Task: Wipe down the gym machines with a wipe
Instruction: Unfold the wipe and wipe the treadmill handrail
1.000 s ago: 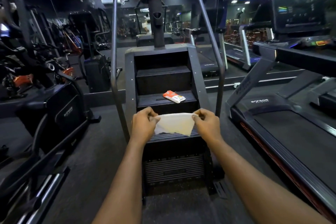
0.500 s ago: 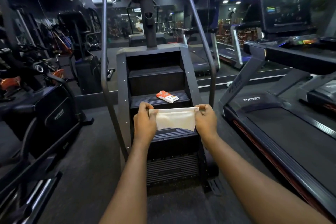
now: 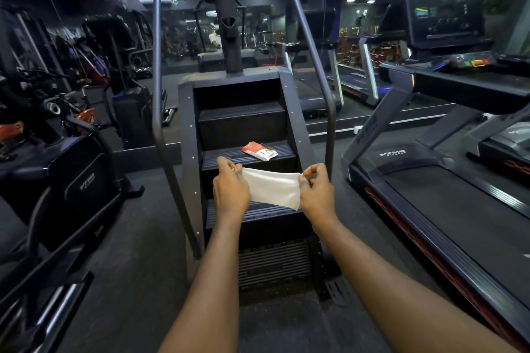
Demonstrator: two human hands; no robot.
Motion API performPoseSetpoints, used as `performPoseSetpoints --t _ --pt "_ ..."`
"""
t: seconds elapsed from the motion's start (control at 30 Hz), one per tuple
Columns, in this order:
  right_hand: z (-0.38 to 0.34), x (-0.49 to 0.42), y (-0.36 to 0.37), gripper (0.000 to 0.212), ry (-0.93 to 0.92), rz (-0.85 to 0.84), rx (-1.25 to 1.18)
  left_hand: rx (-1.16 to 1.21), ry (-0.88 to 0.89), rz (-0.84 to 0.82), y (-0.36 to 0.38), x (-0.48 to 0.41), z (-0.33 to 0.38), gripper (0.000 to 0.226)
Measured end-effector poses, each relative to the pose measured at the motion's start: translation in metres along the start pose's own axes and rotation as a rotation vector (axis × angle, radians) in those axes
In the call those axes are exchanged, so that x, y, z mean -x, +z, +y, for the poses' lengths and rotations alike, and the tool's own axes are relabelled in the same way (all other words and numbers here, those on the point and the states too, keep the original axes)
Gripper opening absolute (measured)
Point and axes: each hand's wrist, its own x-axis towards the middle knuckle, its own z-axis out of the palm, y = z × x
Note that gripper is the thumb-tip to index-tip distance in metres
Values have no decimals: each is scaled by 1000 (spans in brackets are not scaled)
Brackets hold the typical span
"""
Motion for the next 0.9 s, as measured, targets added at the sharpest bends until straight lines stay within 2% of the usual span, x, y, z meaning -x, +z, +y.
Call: performPoseSetpoints --t 0.13,0.3,0.4,0.5,0.57,0.63,0.7,0.8,0.9 --pt "2 3 1 11 -13 15 -12 58 43 139 4 3 0 11" --pt "7 -2 -6 17 4 17 49 66 70 39 0 -1 -2 16" --pt "9 -4 -8 27 27 -70 39 21 39 -127 0 -6 0 16" --pt "7 -5 -8 21 80 -191 -34 -8 51 -270 3 -8 4 12" --pt "5 -4 -7 19 67 -275 9 -21 63 -328 5 -7 9 10" --pt "4 -5 -7 17 -9 -334 145 -35 93 -341 8 -6 13 10" --pt "2 -3 -10 40 -85 -371 270 -69 104 -309 10 -5 16 12" --pt "0 4 -12 63 -154 -452 182 -87 70 -255 12 -9 17 15" --pt "-1 11 -7 52 -158 -548 59 -62 28 -296 13 -10 22 17"
